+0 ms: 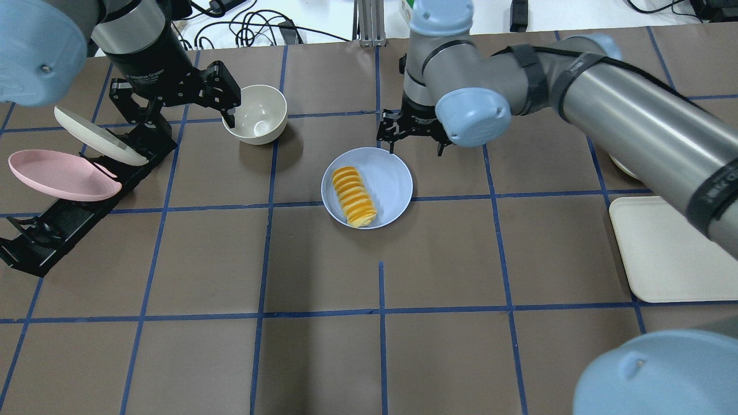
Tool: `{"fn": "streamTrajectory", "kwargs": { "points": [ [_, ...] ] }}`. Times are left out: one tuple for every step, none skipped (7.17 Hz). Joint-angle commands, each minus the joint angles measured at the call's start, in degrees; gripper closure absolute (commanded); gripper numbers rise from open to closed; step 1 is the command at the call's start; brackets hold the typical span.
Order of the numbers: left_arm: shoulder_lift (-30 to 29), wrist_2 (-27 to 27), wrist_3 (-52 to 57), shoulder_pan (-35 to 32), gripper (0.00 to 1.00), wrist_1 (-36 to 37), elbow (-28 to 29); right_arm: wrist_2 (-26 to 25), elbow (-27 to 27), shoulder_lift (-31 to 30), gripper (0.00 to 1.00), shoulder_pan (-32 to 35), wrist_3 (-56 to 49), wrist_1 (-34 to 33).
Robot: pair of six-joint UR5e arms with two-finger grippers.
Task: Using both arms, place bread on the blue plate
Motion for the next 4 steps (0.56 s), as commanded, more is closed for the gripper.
{"fn": "streamTrajectory", "kwargs": {
  "points": [
    [0.1,0.0,0.0,0.1,0.00,0.0,-0.1,-0.3,0.1,-7.5,0.00,-10.2,-9.9,9.2],
    [0.2,0.0,0.0,0.1,0.00,-0.1,-0.1,-0.8,0.2,-11.0,0.00,-13.1,-12.9,14.4],
    [0.2,0.0,0.0,0.2,0.00,0.0,0.0,-1.0,0.2,-15.2,0.00,-14.8,-13.3,19.0],
    [0.2,0.0,0.0,0.1,0.00,-0.1,-0.1,-2.0,0.5,-19.3,0.00,-14.9,-13.1,23.2]
  ]
}}
